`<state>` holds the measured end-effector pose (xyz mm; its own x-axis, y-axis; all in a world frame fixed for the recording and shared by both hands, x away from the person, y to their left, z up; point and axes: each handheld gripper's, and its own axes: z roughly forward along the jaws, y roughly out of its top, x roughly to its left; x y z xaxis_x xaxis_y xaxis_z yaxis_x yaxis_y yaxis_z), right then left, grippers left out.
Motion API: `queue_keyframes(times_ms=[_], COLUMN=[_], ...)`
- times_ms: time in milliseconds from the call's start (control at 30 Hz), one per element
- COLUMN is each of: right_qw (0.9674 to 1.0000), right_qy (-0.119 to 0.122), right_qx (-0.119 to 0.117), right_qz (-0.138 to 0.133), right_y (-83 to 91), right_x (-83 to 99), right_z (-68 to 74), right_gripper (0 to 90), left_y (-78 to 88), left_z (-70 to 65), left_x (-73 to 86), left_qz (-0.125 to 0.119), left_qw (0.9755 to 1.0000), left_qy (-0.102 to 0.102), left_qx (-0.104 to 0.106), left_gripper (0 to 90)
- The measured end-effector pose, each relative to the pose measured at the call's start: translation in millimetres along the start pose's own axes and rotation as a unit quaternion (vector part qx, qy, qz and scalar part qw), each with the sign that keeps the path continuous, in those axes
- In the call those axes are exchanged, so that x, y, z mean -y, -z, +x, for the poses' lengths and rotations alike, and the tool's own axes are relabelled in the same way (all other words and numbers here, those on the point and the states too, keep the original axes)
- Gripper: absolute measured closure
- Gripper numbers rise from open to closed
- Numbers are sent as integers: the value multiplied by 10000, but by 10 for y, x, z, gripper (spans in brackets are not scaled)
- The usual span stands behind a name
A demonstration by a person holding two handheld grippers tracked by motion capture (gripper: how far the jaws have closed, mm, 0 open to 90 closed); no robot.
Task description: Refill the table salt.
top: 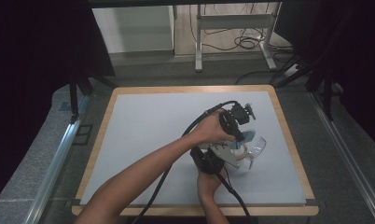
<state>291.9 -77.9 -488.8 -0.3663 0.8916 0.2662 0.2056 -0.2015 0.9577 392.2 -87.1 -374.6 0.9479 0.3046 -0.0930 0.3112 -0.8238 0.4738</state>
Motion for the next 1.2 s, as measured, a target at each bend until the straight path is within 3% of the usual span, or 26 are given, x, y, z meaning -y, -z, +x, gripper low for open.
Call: queue_keyframes(times_ms=[1200], right_qw=[10000], right_qy=[-32], right_qx=[1], right_qz=[-77], right_y=[-5], right_x=[-23], right_z=[-18], right_gripper=[560], left_y=[11], left_z=[-1], left_x=[-38], left_qz=[10], left_qw=[10000], left_qy=[-24], left_qx=[2], left_gripper=[896])
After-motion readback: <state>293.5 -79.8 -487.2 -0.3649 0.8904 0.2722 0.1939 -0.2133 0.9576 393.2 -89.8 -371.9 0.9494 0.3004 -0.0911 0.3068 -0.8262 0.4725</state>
